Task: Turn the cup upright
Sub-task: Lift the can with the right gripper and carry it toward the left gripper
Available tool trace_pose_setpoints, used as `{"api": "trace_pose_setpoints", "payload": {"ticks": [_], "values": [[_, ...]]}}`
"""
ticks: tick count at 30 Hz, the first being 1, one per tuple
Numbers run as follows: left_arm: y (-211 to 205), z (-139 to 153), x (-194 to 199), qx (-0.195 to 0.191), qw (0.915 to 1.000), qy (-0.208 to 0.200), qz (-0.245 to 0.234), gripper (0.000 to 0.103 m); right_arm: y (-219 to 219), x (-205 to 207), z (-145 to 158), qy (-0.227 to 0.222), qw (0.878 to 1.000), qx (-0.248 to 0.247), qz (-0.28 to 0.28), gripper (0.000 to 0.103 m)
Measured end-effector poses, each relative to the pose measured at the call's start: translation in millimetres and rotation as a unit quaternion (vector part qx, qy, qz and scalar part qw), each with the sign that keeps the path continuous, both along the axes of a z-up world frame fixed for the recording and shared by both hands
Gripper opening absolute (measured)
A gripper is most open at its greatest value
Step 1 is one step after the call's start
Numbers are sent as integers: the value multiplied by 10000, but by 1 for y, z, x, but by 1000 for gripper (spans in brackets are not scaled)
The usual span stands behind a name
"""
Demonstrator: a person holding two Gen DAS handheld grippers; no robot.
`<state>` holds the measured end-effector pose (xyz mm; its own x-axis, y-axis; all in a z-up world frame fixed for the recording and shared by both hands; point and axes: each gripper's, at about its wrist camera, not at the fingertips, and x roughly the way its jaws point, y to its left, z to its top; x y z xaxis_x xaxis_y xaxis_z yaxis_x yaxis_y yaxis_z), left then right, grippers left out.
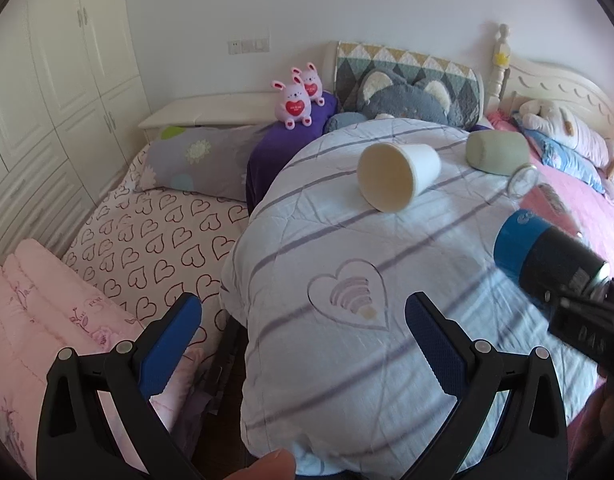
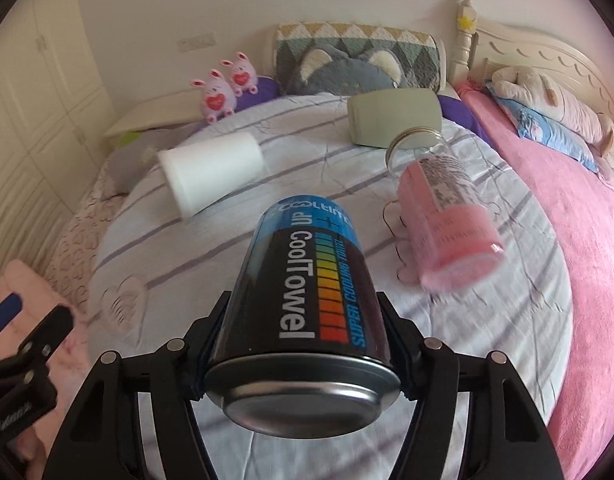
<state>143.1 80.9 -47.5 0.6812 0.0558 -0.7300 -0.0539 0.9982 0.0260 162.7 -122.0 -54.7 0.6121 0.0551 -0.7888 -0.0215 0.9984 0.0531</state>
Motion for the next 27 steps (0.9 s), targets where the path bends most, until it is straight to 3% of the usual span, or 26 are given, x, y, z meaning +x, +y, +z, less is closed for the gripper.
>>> {"api": "trace_pose_setpoints", "payload": {"ticks": [11, 23, 24, 25, 27], "values": [[-19, 1, -57, 83, 10000, -26, 1, 103, 9, -84, -14, -290, 9992, 106, 252, 67], [-11, -1, -76, 158, 9996, 15, 241, 103, 14, -93, -32, -472, 9986, 148, 210, 68], [-12, -1, -77, 165, 9996, 9, 233, 103, 14, -94, -32, -452, 9985, 196, 240, 71], [-13, 0, -78, 181, 9996, 7, 222, 103, 15, -95, -32, -443, 9985, 188, 267, 85], [-15, 1, -79, 201, 9996, 5, 198, 103, 20, -98, -32, -432, 9985, 91, 337, 85]]}}
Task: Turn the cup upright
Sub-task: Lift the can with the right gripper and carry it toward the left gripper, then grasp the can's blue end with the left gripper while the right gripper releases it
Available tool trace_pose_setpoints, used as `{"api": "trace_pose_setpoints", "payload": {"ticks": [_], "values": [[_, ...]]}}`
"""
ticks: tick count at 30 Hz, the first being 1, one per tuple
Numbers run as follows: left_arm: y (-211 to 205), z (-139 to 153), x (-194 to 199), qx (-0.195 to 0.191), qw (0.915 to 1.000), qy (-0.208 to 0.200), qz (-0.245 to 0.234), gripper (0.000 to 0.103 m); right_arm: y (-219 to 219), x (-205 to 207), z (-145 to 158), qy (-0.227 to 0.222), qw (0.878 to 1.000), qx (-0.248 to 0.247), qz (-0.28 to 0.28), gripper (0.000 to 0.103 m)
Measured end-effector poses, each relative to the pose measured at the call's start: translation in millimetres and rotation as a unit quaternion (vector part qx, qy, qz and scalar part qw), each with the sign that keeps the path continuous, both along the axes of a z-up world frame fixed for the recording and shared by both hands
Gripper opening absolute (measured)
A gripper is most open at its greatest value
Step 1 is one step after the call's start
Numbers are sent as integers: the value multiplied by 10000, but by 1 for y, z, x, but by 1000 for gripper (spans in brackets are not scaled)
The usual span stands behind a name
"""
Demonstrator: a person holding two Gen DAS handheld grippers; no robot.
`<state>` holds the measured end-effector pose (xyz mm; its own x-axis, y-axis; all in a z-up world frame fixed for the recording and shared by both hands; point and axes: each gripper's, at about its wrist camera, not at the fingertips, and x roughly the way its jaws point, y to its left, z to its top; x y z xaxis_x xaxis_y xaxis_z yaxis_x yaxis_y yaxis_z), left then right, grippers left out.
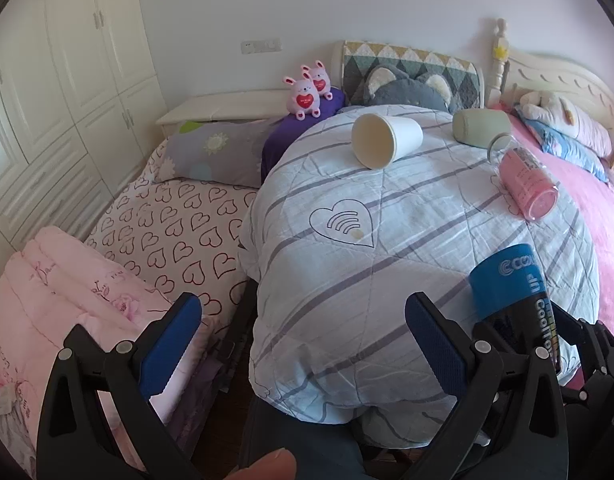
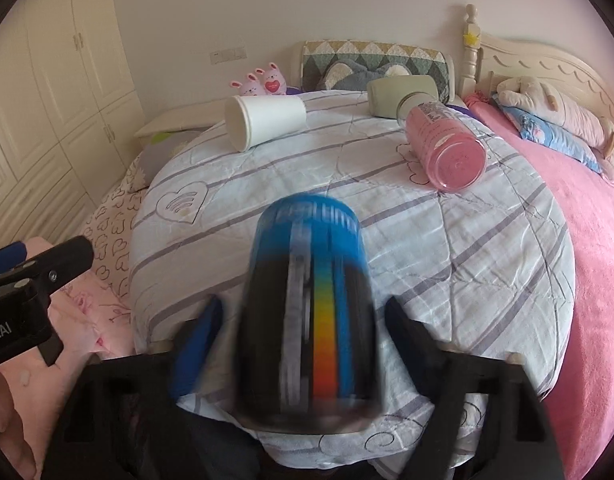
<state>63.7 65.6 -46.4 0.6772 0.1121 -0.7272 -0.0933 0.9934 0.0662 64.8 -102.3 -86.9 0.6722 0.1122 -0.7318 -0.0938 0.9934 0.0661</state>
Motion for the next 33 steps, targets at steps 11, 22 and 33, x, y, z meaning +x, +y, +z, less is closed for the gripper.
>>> {"api": "trace_pose_setpoints", "payload": {"ticks": [11, 22, 33], "values": [[-7, 15, -19, 52, 9999, -122, 16, 103, -8, -18, 18, -167, 9998, 88, 88, 85], [-45, 14, -46, -136, 9996, 42, -238, 103, -68, -81, 56, -618, 9978, 90, -235, 85], [-95, 19, -48, 13, 9987, 396, -326, 103, -112, -87, 51, -393, 9974, 427, -433, 85]]}}
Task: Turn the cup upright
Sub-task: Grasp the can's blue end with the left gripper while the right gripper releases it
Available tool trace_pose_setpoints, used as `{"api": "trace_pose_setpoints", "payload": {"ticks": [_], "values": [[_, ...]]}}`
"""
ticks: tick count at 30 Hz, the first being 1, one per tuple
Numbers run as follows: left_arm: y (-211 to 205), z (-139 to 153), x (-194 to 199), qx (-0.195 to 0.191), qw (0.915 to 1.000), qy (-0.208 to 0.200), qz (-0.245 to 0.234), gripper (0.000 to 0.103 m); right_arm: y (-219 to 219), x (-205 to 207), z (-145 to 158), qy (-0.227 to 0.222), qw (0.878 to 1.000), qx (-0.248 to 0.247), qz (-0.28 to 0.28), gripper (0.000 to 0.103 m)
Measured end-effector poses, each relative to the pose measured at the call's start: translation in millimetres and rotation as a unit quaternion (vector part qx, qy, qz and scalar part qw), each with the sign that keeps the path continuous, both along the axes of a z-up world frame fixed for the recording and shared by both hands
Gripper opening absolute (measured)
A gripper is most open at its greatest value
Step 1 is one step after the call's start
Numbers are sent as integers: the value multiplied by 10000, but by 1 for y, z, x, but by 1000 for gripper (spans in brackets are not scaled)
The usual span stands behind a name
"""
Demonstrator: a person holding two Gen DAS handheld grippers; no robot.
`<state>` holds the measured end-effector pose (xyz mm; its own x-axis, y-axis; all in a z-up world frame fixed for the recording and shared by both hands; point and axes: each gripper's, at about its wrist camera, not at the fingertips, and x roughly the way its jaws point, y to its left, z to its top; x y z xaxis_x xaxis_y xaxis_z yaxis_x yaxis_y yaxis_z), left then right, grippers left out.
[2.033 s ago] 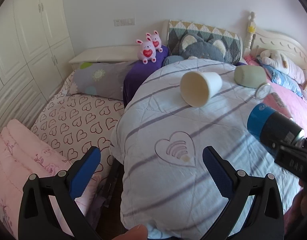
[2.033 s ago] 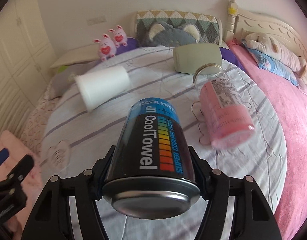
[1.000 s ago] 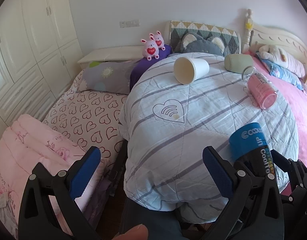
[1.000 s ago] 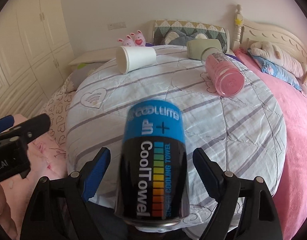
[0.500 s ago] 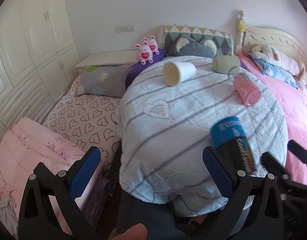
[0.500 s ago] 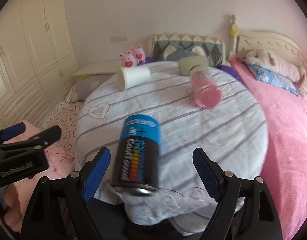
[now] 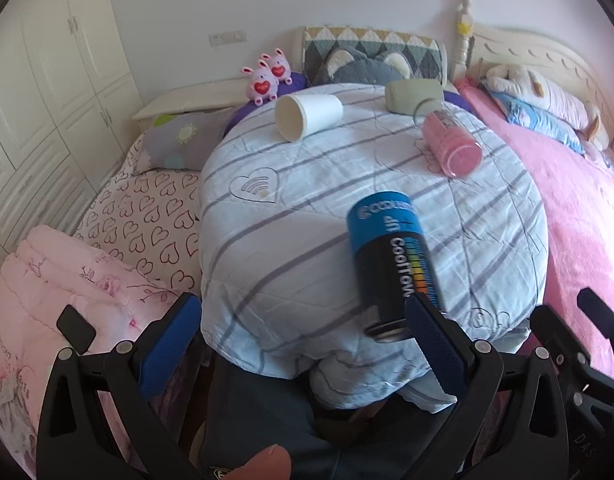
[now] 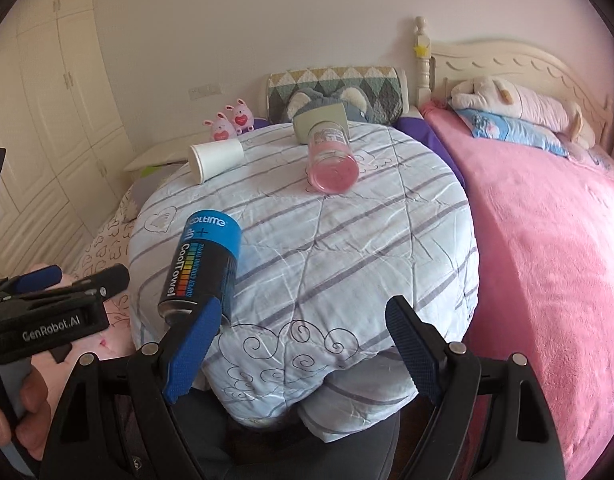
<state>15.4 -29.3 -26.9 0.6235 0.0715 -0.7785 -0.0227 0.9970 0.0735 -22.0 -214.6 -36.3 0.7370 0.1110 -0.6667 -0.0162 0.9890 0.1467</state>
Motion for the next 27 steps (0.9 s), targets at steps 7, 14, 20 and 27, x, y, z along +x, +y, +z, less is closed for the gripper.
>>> {"api": "trace_pose_setpoints", "payload": {"ticks": [7, 14, 20, 27], "values": [[-34, 8, 15, 142, 9997, 175, 82, 103, -27, 23, 9, -34, 9996, 180, 207, 85], [-53, 4, 32, 25, 9983, 395, 417, 103, -50, 45, 9, 46, 9985, 259, 483, 85], [-55, -16, 45, -53, 9957, 730, 564, 103, -67, 60, 0, 186, 9976, 369, 557, 85], [-46, -27, 63, -240, 9932, 938, 643, 103, -73, 65, -10, 338, 9971, 452, 515, 85]]}}
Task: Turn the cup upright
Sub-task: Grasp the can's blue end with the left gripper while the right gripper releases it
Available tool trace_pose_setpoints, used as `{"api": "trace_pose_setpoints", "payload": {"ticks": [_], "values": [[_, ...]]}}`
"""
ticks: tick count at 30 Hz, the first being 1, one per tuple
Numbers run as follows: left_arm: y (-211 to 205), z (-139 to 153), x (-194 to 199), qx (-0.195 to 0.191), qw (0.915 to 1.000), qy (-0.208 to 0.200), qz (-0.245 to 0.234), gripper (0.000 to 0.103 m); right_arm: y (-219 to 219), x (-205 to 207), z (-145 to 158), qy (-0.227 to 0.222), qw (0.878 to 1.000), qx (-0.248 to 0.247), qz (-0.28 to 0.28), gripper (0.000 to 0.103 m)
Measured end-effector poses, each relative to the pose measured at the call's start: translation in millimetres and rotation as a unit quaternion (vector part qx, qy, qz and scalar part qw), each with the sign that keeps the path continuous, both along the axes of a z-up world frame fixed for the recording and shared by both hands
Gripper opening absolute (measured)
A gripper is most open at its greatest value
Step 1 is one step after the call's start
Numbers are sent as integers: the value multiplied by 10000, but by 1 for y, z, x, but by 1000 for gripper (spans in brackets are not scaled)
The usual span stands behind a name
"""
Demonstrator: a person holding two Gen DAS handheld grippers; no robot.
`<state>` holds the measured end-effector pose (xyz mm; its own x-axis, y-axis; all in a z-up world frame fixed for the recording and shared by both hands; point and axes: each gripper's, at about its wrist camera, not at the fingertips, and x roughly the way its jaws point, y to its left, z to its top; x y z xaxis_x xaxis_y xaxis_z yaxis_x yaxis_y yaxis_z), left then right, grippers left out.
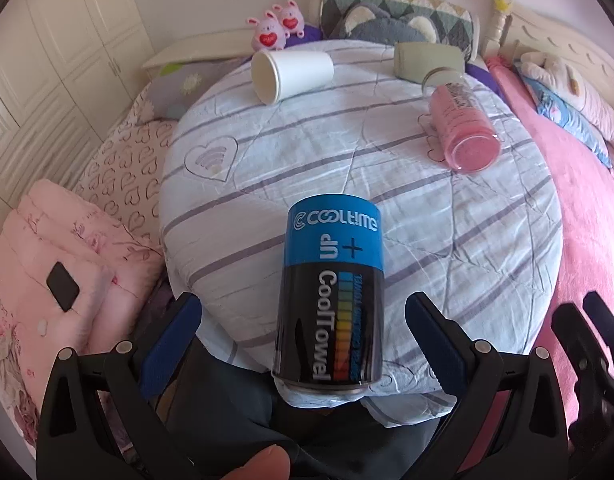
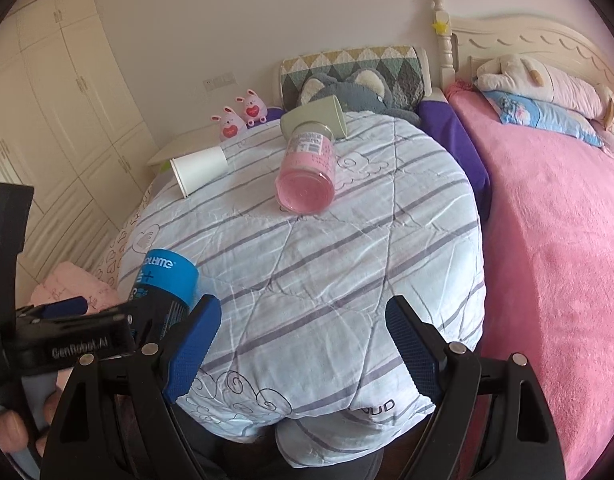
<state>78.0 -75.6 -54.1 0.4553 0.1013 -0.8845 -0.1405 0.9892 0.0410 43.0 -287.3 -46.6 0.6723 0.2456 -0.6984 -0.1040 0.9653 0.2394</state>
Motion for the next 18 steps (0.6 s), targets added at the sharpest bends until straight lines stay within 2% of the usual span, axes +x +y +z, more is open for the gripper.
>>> {"api": "trace_pose_setpoints", "payload": {"ticks": [12, 16, 18], "values": [[3, -25, 36, -354, 9982, 492, -44, 103, -3, 16, -8, 233, 9996, -52, -166, 85], [8, -36, 48, -643, 9953, 723, 28, 103, -1, 24, -11, 304, 9994, -85, -162, 85], [10, -38, 50, -704, 9946, 761, 28, 98, 1, 27, -11, 325, 9993, -103, -145, 85]]}}
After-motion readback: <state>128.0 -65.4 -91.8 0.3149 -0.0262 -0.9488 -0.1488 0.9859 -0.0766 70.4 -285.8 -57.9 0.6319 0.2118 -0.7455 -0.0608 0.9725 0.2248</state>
